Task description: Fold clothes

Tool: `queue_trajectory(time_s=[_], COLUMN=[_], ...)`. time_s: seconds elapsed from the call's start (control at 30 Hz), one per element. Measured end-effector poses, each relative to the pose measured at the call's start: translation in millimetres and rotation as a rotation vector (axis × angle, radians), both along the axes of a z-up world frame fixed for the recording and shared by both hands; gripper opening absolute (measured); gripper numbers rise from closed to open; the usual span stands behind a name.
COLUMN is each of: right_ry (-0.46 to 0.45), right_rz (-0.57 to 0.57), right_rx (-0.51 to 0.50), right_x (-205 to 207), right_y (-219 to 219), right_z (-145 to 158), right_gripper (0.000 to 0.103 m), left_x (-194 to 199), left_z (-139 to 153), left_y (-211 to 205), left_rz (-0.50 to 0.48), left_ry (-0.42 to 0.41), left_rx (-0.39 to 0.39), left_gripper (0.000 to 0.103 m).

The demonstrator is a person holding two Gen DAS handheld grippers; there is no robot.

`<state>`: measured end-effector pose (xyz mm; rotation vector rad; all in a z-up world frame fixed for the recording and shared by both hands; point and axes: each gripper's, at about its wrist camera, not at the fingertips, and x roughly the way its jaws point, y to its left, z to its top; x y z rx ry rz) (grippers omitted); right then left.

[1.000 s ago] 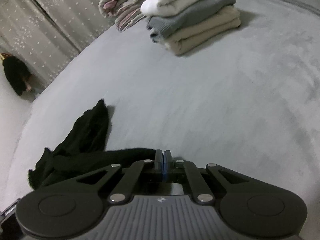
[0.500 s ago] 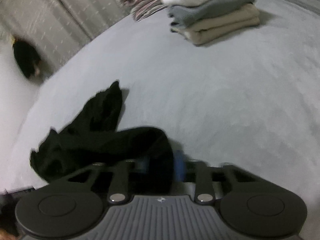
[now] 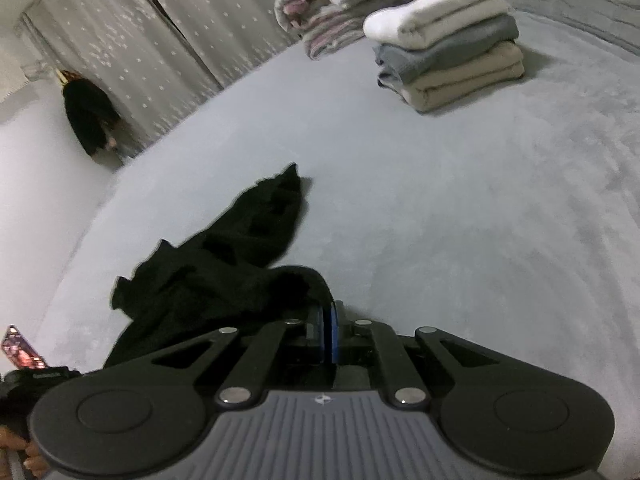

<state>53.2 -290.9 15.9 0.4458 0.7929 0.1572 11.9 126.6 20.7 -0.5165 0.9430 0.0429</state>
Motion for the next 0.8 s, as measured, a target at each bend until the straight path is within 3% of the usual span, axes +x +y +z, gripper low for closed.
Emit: queue_trajectory(time_s=[0.2, 0.43, 0.6, 0.8], right_ry=[-0.049, -0.083, -0.058, -0.010], right_rz=[0.011, 0.015, -0.014, -0.077], right_rx=[0.034, 0.061, 0.070, 0.015], right_x=[-29.4, -47.0, -37.8, -7.9], right_y=[-3.4, -6.4, -9.8, -9.4], right_z=[22.1, 34.4, 20.7, -12.3], right_gripper=[0.007, 0.007, 0.007, 0.005], left_x=[-22.9, -38.6, -26.5, 10.0], left_z=[11.9, 32.3, 28.3, -3.7], left_y=[26.9, 46.3, 57.0, 58.1], left_rz=[0.035, 0.078, 0.123, 0.148], left_ry=[-0.018, -0.095, -0.103, -0.067], left_rx=[-0.033, -0.067, -0.074, -0.034], left_gripper=[0.005, 0.005, 0.005, 0.005])
